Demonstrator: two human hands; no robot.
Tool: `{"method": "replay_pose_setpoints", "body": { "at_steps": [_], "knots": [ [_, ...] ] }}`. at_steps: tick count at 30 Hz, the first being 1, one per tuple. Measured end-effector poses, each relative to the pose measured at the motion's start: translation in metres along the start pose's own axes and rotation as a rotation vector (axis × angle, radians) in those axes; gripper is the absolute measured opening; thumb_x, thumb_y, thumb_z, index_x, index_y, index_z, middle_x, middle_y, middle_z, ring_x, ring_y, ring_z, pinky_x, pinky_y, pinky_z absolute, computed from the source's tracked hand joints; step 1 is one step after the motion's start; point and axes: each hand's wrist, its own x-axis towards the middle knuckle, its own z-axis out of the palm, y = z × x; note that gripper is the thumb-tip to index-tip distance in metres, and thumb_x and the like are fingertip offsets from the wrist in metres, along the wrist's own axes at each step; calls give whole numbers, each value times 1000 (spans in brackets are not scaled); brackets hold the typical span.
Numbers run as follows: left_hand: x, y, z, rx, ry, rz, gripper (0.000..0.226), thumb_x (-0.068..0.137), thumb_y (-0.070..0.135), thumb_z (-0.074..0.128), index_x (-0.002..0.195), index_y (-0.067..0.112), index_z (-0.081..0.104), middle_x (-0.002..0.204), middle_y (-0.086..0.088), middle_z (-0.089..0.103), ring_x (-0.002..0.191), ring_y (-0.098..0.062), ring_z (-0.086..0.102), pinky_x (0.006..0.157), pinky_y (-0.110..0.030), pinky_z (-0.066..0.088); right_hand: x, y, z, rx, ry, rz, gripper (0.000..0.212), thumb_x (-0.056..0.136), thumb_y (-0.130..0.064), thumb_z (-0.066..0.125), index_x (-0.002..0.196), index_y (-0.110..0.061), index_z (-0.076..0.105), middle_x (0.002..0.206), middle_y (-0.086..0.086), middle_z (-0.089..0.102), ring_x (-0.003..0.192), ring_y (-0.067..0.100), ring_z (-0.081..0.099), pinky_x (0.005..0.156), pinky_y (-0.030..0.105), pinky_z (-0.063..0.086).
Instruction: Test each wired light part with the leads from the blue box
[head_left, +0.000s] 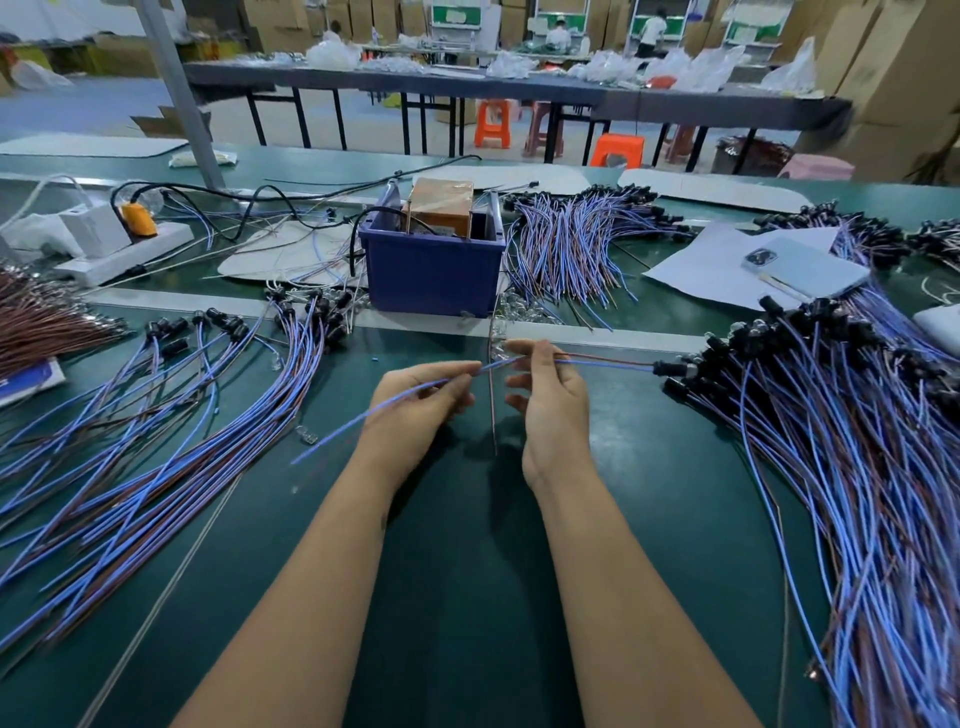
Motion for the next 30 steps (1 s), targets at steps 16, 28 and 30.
{"method": "replay_pose_setpoints", "body": {
  "at_steps": [16,28,30],
  "knots": [
    [-76,34,90,378,-207,329,19,81,-6,61,93,5,72,87,-5,68,80,-18,62,71,-22,46,-9,-45,-62,-247,48,66,32,104,-20,35,82,-17,58,52,-4,34,38,4,29,42,19,25],
    [-113,63,201,402,-671,532,37,85,3,62,120,13,68,125,-2,64,118,-18,56,102,-29,42,-3,-156,-263,-1455,304,-54,27,95,-26,45,90,-9,66,88,13,64,80,35,57,65,36,45],
    [-114,52,198,471,-710,482,29,89,8,61,116,11,70,122,-3,65,114,-19,56,100,-29,42,-6,-147,-283,-1546,269,119,31,95,-25,45,118,-16,64,117,14,62,97,35,57,80,39,50]
  ]
}}
